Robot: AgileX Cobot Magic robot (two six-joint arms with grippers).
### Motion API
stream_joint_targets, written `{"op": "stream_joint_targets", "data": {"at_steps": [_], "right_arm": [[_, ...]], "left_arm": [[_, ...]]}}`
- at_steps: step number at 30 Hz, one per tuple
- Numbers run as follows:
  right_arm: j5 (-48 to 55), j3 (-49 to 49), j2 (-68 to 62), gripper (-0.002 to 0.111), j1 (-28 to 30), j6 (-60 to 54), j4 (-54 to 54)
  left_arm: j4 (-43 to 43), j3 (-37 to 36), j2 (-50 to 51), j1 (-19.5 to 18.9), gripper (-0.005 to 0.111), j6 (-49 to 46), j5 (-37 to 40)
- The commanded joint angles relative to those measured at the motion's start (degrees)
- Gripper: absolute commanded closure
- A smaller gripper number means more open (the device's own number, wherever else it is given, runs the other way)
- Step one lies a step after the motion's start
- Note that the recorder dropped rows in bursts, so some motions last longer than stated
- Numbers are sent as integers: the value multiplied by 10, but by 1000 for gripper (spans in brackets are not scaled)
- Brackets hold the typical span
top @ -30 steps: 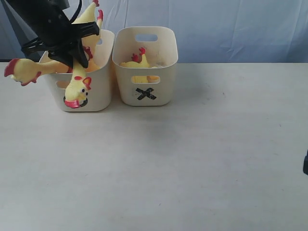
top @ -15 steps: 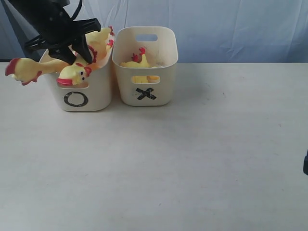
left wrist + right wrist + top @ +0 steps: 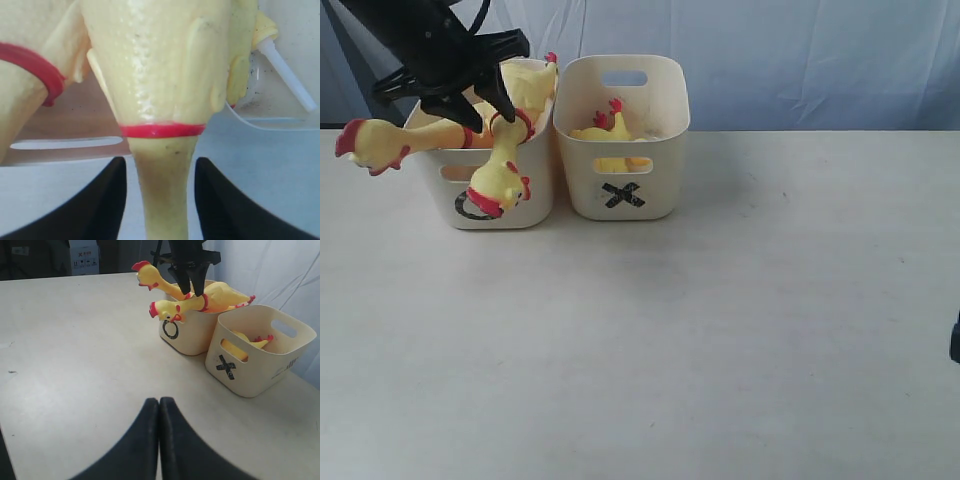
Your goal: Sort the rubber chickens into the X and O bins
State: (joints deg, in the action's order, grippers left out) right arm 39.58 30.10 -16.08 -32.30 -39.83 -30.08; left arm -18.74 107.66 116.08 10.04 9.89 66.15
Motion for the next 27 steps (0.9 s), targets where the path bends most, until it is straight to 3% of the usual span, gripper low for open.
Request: {"op": "stream_joint_targets", "data": {"at_steps": [1,16,19,21,24,27], "right_arm": [[-9,-3,2,108,3,0,-1],[-9,-3,2,108,3,0,-1],[-9,-3,2,108,3,0,-1],[-9,-3,2,108,3,0,-1],[-9,-3,2,108,3,0,-1],[-9,-3,2,108,3,0,2]], "left_arm": [[5,4,-4,-2,65,4,-1],[39,48,-27,-3,65,3,-11],[39,66,-28,-3,65,-42,-3],[44,74,-31,-3,74,-66,7],[75,74,-47,-3,102,-69,11],[117,74,-66,-3,107,-54,19]]}}
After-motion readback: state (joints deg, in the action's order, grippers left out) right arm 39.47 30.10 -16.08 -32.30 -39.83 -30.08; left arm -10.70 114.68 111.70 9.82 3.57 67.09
